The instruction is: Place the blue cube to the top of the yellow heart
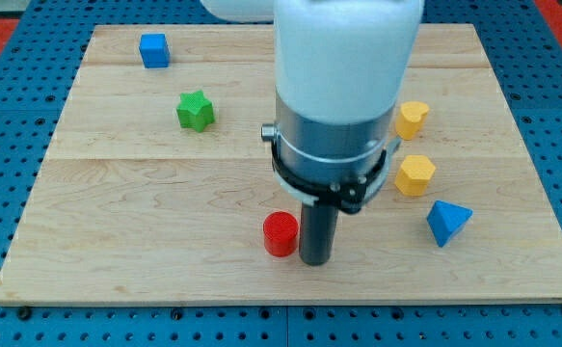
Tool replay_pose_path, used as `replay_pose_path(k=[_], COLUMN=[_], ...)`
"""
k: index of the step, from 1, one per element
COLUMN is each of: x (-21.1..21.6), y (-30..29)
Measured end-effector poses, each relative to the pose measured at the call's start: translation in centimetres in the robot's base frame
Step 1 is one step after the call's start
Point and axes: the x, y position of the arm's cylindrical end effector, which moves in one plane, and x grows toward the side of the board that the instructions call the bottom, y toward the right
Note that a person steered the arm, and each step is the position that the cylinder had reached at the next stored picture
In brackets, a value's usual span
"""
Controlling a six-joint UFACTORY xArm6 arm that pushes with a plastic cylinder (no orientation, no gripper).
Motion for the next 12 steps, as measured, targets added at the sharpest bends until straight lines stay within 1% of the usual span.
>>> replay_pose_path(k=[1,2,3,4,6,7,8,9,10,12], x=[-5.8,-9.6,-11.8,-13.3,-24.1,-27.5,-29.4,-31.0,-30.7,-24.4], y=[0.2,0.4,3.9,4.8,4.9,7.9,11.2,5.0,-3.8,-15.2])
